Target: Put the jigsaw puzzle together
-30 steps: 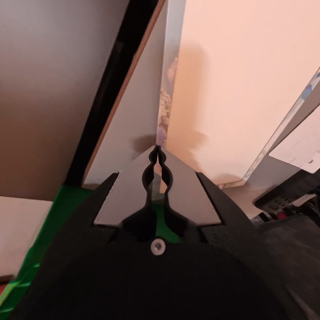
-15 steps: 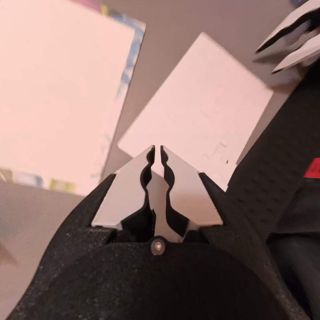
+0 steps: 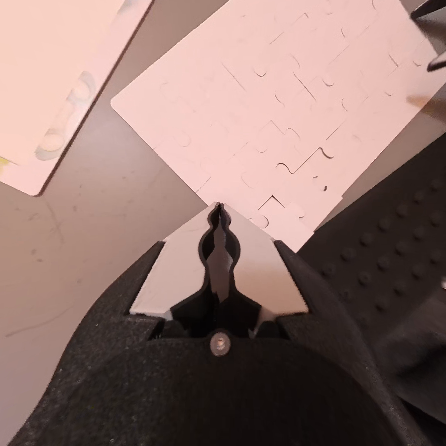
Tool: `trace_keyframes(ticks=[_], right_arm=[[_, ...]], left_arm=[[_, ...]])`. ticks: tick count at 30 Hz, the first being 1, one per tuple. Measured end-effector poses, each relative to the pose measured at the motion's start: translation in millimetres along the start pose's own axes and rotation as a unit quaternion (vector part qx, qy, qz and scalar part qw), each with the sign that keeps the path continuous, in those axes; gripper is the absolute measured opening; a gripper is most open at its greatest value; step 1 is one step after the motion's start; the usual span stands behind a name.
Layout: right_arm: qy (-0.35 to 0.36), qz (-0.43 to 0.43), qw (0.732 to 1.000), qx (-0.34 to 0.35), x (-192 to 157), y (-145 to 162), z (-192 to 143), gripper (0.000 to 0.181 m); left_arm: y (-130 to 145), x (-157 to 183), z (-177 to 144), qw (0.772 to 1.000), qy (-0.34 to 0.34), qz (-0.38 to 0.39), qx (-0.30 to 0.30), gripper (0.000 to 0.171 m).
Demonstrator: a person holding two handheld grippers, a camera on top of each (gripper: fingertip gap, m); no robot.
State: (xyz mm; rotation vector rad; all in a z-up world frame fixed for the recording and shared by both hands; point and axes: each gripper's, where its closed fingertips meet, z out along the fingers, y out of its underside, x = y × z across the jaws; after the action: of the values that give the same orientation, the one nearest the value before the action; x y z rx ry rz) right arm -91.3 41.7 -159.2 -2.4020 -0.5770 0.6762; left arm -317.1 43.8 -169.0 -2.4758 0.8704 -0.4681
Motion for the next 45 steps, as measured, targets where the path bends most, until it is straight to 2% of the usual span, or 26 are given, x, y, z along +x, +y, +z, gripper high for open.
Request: trace_keyframes(ticks=[2, 3, 4, 5, 6, 8, 10, 12, 14, 16, 20, 23, 25, 27, 30, 33, 36, 38, 45], right_arm=[[-0.025, 0.058, 0.998, 0.014, -1.4, -8.2, -0.4, 0.077], [-0.061, 0.089, 0.994, 0.030, -6.6, -15.0, -2.6, 0.069], [-0.157, 0.125, 0.977, 0.066, -28.3, -30.0, -11.0, 0.049], [-0.248, 0.168, 0.948, 0.106, -46.4, -48.0, -24.1, 0.030], [-0.282, 0.197, 0.931, 0.120, -50.4, -57.2, -29.9, 0.041], [-0.235, 0.168, 0.952, 0.101, -36.7, -56.4, -29.4, 0.045], [-0.196, 0.115, 0.964, 0.138, -24.4, -66.8, -47.6, 0.036], [-0.132, 0.008, 0.984, 0.116, -17.6, -55.0, -52.5, 0.050], [-0.086, -0.097, 0.989, 0.067, -20.1, -33.4, -43.7, 0.053], [-0.104, -0.171, 0.979, 0.038, -37.7, -17.3, -33.6, 0.055], [-0.142, -0.288, 0.947, 0.011, -81.6, -9.7, -6.0, 0.060], [-0.135, -0.399, 0.907, -0.015, -104.7, -3.2, 18.7, 0.060], [-0.154, -0.433, 0.888, -0.029, -117.1, 4.0, 32.2, 0.058], [-0.165, -0.463, 0.871, -0.030, -123.0, 7.1, 39.5, 0.053], [-0.142, -0.480, 0.865, -0.024, -116.9, -1.1, 42.8, 0.051], [-0.151, -0.483, 0.862, -0.036, -118.0, 2.2, 45.0, 0.050], [-0.134, -0.514, 0.846, -0.052, -114.6, 9.1, 54.0, 0.049], [-0.137, -0.524, 0.840, -0.028, -122.7, 4.6, 54.7, 0.047], [-0.110, -0.567, 0.816, -0.001, -136.7, 3.7, 65.4, 0.029]], left_arm=[[-0.8, 0.0, 0.6, 1.000, -0.011, 0.004, 0.003, 0.000], [-1.7, 1.2, 1.4, 1.000, -0.011, 0.004, 0.006, 0.000], [-3.6, 8.1, 3.6, 1.000, 0.007, 0.001, 0.011, 0.000], [-6.2, 17.5, 6.9, 0.999, 0.029, -0.005, 0.016, 0.000], [-9.1, 25.4, 10.0, 0.999, 0.044, -0.006, 0.021, 0.000], [-15.1, 31.9, 15.2, 0.999, 0.041, 0.004, 0.023, 0.000], [-19.8, 40.3, 19.8, 0.999, 0.043, 0.027, 0.015, 0.000], [-22.0, 44.6, 19.5, 0.997, 0.040, 0.069, 0.008, 0.003], [-25.8, 52.9, 9.6, 0.990, 0.058, 0.125, 0.037, 0.020], [-20.7, 64.8, -2.6, 0.977, 0.104, 0.180, 0.055, 0.030], [0.7, 60.5, -9.6, 0.944, 0.103, 0.311, 0.041, 0.033], [12.1, 51.0, -6.4, 0.895, 0.077, 0.439, 0.017, 0.033], [8.6, 44.4, -1.9, 0.864, 0.060, 0.499, 0.022, 0.033], [3.6, 45.1, 0.7, 0.866, 0.087, 0.491, 0.024, 0.033], [0.6, 47.9, 5.0, 0.873, 0.121, 0.472, 0.026, 0.036], [1.2, 54.2, 6.2, 0.864, 0.134, 0.484, 0.031, 0.035], [0.2, 56.4, 6.1, 0.852, 0.124, 0.507, 0.039, 0.036], [-1.3, 57.8, 6.4, 0.848, 0.115, 0.516, 0.045, 0.036], [-4.7, 73.0, 7.0, 0.864, 0.137, 0.478, 0.073, 0.036]])
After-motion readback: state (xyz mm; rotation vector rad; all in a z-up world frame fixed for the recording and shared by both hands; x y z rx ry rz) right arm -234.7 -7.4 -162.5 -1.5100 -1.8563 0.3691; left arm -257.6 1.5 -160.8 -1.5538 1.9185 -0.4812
